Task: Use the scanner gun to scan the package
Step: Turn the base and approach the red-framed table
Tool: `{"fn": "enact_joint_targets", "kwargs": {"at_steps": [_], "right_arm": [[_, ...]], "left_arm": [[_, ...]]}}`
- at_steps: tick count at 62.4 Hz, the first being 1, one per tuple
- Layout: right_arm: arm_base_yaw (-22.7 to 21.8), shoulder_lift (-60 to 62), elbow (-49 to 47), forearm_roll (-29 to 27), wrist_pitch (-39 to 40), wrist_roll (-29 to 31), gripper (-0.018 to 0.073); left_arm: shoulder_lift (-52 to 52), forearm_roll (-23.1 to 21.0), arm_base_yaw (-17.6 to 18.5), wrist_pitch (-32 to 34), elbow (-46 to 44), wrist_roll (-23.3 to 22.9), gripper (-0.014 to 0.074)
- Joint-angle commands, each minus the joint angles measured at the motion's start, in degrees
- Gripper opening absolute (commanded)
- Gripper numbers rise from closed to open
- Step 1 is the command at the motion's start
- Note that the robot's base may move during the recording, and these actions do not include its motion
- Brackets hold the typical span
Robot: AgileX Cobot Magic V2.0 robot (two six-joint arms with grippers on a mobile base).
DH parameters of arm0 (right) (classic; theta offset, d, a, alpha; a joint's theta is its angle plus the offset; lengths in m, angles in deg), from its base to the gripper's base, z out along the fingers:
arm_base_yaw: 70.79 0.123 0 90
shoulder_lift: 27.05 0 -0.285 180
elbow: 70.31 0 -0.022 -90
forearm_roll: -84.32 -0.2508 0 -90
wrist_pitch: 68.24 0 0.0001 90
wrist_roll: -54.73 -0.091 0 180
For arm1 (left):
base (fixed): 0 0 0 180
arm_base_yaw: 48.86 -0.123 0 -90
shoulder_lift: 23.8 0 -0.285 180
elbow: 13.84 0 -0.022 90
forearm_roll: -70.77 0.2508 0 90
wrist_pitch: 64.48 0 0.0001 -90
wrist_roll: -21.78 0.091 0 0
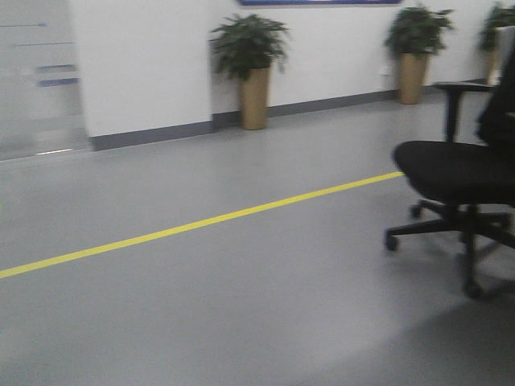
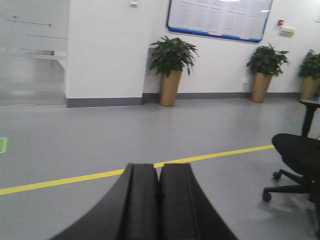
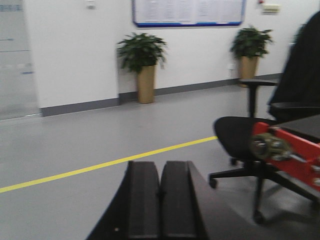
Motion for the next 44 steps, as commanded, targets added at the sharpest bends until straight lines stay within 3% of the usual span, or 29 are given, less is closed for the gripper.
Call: {"fn": "enact_joint_targets", "kwargs": {"at_steps": [1, 44], "right_arm": [[-0.3, 0.1, 0.0, -0.2, 1.1, 0.4, -0.0169], [-0.3, 0.1, 0.0, -0.2, 1.1, 0.4, -0.0169]], "left_arm": [[0.2, -0.4, 0.0, 0.8, -0.1, -0.1, -0.0111], [0.2, -0.4, 0.0, 0.8, -0.1, -0.1, -0.0111]]}}
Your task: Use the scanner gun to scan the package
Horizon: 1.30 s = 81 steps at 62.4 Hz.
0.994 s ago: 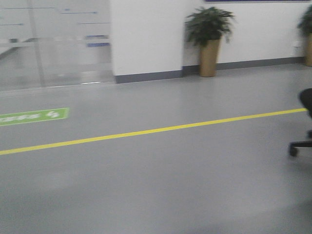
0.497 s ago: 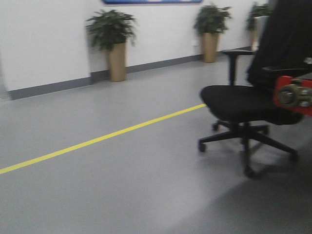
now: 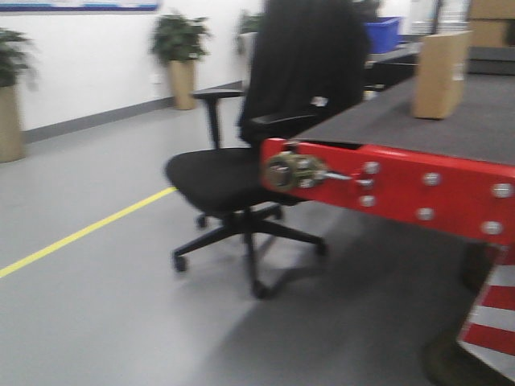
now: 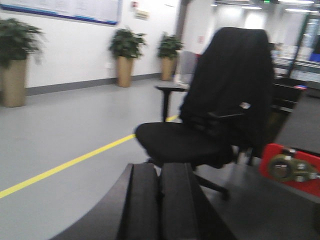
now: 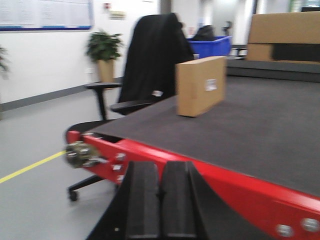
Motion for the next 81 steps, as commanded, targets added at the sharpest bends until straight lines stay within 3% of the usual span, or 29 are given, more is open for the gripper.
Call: {"fn": "enact_joint_targets", "kwargs": {"at_steps": [1, 81], "right_arm": [[-0.3, 0.1, 0.0, -0.2, 1.1, 0.4, -0.0169], [-0.3, 0.1, 0.0, -0.2, 1.1, 0.4, -0.0169]], "left_arm": [[0.2, -0.4, 0.0, 0.8, -0.1, -0.1, -0.0111], [0.2, -0.4, 0.0, 0.8, -0.1, -0.1, -0.0111]]}}
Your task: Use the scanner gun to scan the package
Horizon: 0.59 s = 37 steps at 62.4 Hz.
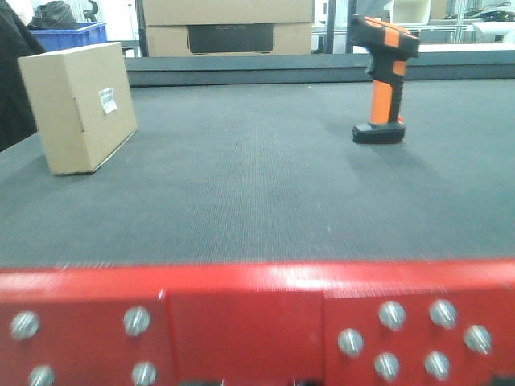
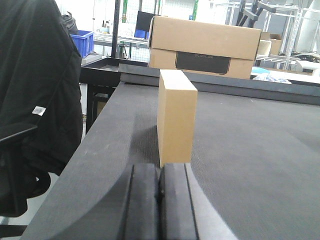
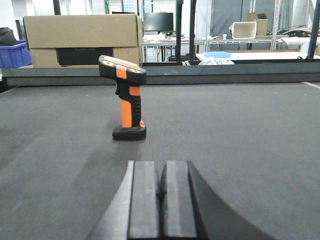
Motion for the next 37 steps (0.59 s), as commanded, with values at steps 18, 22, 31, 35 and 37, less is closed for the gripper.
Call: {"fn": "enact_joint_targets", "kwargs": {"at_steps": [18, 22, 31, 35, 37], "right_arm": [[-0.3, 0.1, 0.0, -0.2, 1.1, 0.4, -0.0169], [-0.3, 0.1, 0.0, -0.2, 1.1, 0.4, -0.0169], [-0.3, 0.1, 0.0, -0.2, 1.1, 0.4, -0.0169], [-0.3, 0.1, 0.0, -0.2, 1.1, 0.4, -0.0169], [-0.3, 0.1, 0.0, -0.2, 1.1, 0.4, -0.0169]], "left_arm": [[0.2, -0.4, 0.0, 0.8, -0.1, -0.1, -0.0111], [0.2, -0.4, 0.0, 0.8, -0.1, -0.1, -0.0111], [0.2, -0.4, 0.0, 0.8, -0.1, -0.1, -0.0111], [0.2, -0.4, 0.0, 0.8, -0.1, -0.1, -0.0111], [0.2, -0.4, 0.0, 0.8, -0.1, -0.1, -0.0111]]}}
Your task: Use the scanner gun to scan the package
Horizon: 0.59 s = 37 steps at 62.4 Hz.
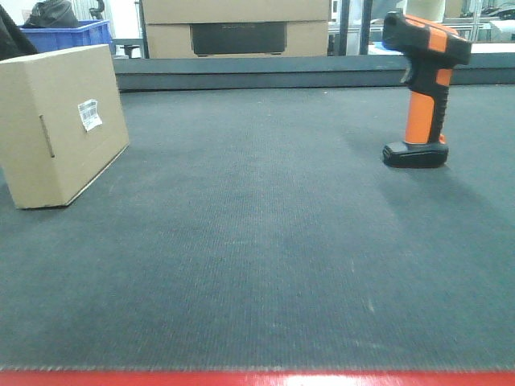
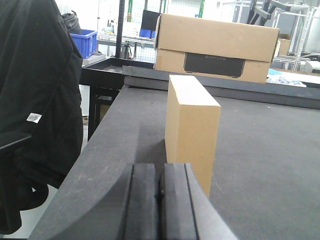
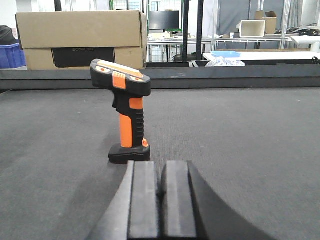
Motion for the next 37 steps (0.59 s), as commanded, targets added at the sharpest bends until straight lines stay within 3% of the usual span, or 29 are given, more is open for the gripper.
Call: {"fn": "enact_joint_targets", "kwargs": {"at_steps": [1, 37], "right_arm": [[-0.3, 0.1, 0.0, -0.2, 1.1, 0.4, -0.0169], [-0.3, 0.1, 0.0, -0.2, 1.1, 0.4, -0.0169]], "left_arm": [[0.2, -0.4, 0.0, 0.8, -0.1, -0.1, -0.0111], [0.2, -0.4, 0.0, 0.8, -0.1, -0.1, -0.0111]]}}
